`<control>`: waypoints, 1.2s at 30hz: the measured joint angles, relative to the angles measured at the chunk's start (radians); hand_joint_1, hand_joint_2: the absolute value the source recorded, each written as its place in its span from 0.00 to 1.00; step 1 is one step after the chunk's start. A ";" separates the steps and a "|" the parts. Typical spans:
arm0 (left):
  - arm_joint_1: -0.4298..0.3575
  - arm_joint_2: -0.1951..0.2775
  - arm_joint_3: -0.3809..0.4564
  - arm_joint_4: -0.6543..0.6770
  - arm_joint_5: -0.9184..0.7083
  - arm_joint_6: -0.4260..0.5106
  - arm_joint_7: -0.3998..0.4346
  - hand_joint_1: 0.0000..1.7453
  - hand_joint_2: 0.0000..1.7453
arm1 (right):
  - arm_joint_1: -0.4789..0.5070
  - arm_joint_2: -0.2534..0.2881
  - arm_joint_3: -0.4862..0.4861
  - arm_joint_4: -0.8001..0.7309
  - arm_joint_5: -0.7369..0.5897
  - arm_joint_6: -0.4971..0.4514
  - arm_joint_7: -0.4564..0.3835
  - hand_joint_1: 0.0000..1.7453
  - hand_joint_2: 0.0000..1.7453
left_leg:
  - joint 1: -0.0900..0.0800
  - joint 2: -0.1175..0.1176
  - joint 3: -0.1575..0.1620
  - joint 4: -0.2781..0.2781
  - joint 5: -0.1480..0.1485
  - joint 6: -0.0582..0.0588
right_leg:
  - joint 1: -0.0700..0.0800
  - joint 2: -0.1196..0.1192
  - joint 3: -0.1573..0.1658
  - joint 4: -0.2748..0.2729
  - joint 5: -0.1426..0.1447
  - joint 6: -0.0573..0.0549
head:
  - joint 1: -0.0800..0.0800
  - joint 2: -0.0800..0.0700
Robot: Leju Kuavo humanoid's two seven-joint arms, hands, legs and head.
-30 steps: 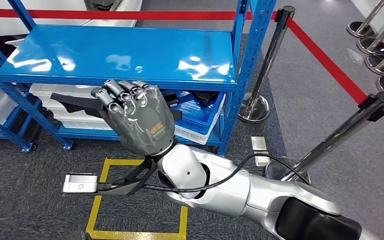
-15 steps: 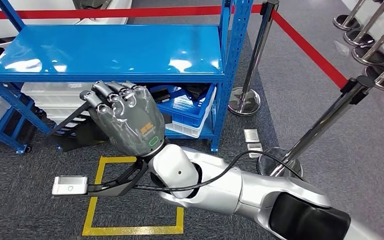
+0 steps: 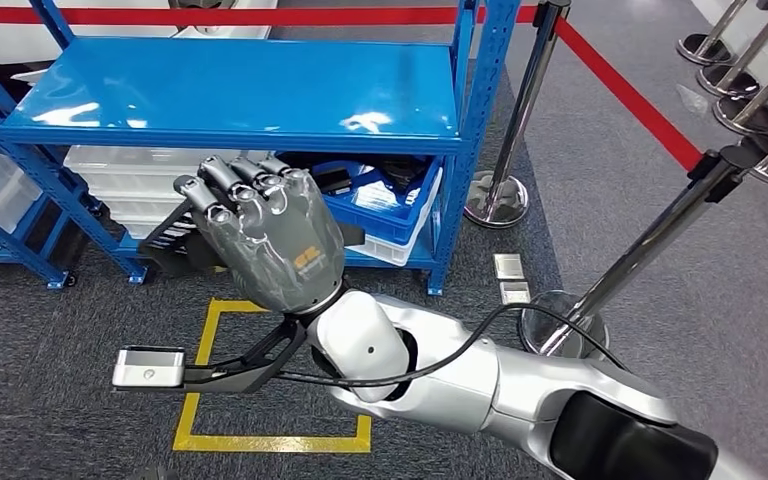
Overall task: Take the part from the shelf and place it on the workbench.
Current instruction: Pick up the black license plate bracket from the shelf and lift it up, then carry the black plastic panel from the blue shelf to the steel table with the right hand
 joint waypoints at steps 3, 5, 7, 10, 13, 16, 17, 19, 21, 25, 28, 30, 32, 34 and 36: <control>-0.001 0.000 -0.006 0.000 0.001 0.001 0.000 0.00 0.00 | -0.006 0.000 0.002 -0.001 0.001 -0.001 0.002 1.00 1.00 | 0.002 -0.001 -0.005 0.000 0.006 -0.019 | 0.001 0.000 -0.005 -0.010 0.015 -0.014 | 0.000 0.000; -0.001 0.000 -0.006 0.000 0.003 0.002 0.000 0.00 0.00 | -0.006 0.000 0.003 -0.001 0.000 -0.002 0.002 1.00 1.00 | 0.003 -0.003 -0.025 0.052 -0.036 -0.030 | -0.004 -0.006 -0.007 -0.019 0.028 -0.025 | -0.007 0.000; 0.000 0.000 -0.006 0.000 0.005 0.002 0.000 0.00 0.00 | -0.006 0.000 0.005 -0.001 -0.001 -0.002 0.002 1.00 1.00 | 0.004 -0.003 -0.068 0.169 -0.107 -0.037 | -0.005 -0.011 -0.014 -0.020 0.033 -0.031 | -0.022 0.000; 0.002 0.001 -0.007 0.000 0.006 0.002 0.001 0.00 0.00 | -0.003 0.000 0.011 -0.001 -0.001 -0.002 0.004 1.00 1.00 | 0.004 -0.002 -0.086 0.252 -0.130 -0.041 | -0.003 -0.019 -0.022 -0.013 0.035 -0.033 | -0.035 0.000; 0.000 0.002 -0.007 0.000 0.005 0.002 0.003 0.00 0.00 | 0.000 -0.001 0.012 0.000 -0.010 -0.005 0.002 1.00 1.00 | 0.002 0.008 0.011 0.075 -0.055 -0.033 | -0.001 -0.026 -0.029 0.001 0.030 -0.027 | -0.043 0.000; -0.001 0.002 -0.007 0.000 0.003 0.002 0.006 0.00 0.00 | 0.001 -0.003 0.011 0.003 -0.019 -0.012 -0.009 1.00 1.00 | -0.007 0.011 0.040 0.000 -0.039 -0.017 | 0.004 -0.033 -0.038 0.008 0.030 -0.017 | -0.043 0.000; 0.000 0.002 -0.008 0.000 0.003 0.002 0.007 0.00 0.00 | 0.002 -0.004 0.011 0.005 -0.020 -0.013 -0.011 1.00 1.00 | -0.005 0.007 0.038 -0.001 -0.036 -0.011 | 0.003 -0.036 -0.039 0.008 0.032 -0.013 | -0.042 0.000; -0.001 0.002 -0.010 0.000 0.002 0.002 0.008 0.00 0.00 | 0.003 -0.005 0.010 0.008 -0.023 -0.014 -0.013 1.00 1.00 | 0.000 0.002 0.036 -0.008 -0.029 0.000 | 0.002 -0.032 -0.044 0.020 0.017 -0.004 | -0.040 0.000; -0.003 0.002 -0.012 0.000 0.001 0.002 0.008 0.00 0.00 | 0.004 -0.006 0.009 0.011 -0.025 -0.014 -0.013 1.00 1.00 | 0.003 -0.002 0.034 -0.015 -0.022 0.011 | -0.002 -0.015 -0.078 0.100 -0.037 0.006 | -0.034 0.000; -0.003 0.002 -0.015 0.000 0.000 0.002 0.008 0.00 0.00 | 0.015 -0.010 0.009 0.017 -0.027 -0.014 -0.014 1.00 1.00 | 0.004 -0.017 0.025 -0.011 -0.018 0.016 | -0.008 -0.005 -0.161 0.287 -0.100 0.014 | -0.028 0.000; -0.005 0.002 -0.018 0.000 0.000 0.001 0.010 0.00 0.00 | 0.019 -0.012 0.008 0.022 -0.028 -0.013 -0.015 1.00 1.00 | 0.005 -0.035 0.023 -0.005 -0.018 0.012 | -0.015 0.011 -0.081 0.124 -0.006 0.011 | -0.027 0.000; -0.008 0.002 -0.021 0.000 -0.001 0.000 0.011 0.00 0.00 | 0.019 -0.012 0.007 0.024 -0.027 -0.013 -0.016 1.00 1.00 | 0.005 -0.046 0.016 -0.001 -0.014 0.001 | -0.016 0.031 -0.040 0.027 0.025 0.009 | -0.027 0.000; -0.009 0.002 -0.022 0.000 -0.001 -0.001 0.013 0.00 0.00 | 0.020 -0.013 0.005 0.026 -0.027 -0.011 -0.017 1.00 1.00 | 0.007 -0.055 0.010 -0.004 -0.007 -0.013 | -0.011 0.035 -0.039 0.012 0.026 0.005 | -0.029 0.000; -0.009 0.003 -0.023 0.000 -0.001 -0.004 0.013 0.00 0.00 | 0.021 -0.012 0.003 0.028 -0.026 -0.006 -0.018 1.00 1.00 | 0.009 -0.056 0.006 -0.003 -0.009 -0.026 | -0.012 0.023 -0.039 0.005 0.034 -0.007 | -0.029 0.000; -0.010 0.003 -0.025 0.000 0.000 -0.007 0.013 0.00 0.00 | 0.022 -0.012 0.003 0.031 -0.026 0.000 -0.018 1.00 1.00 | 0.008 -0.037 -0.017 0.053 -0.049 -0.035 | -0.016 0.007 -0.039 -0.004 0.042 -0.019 | -0.037 0.000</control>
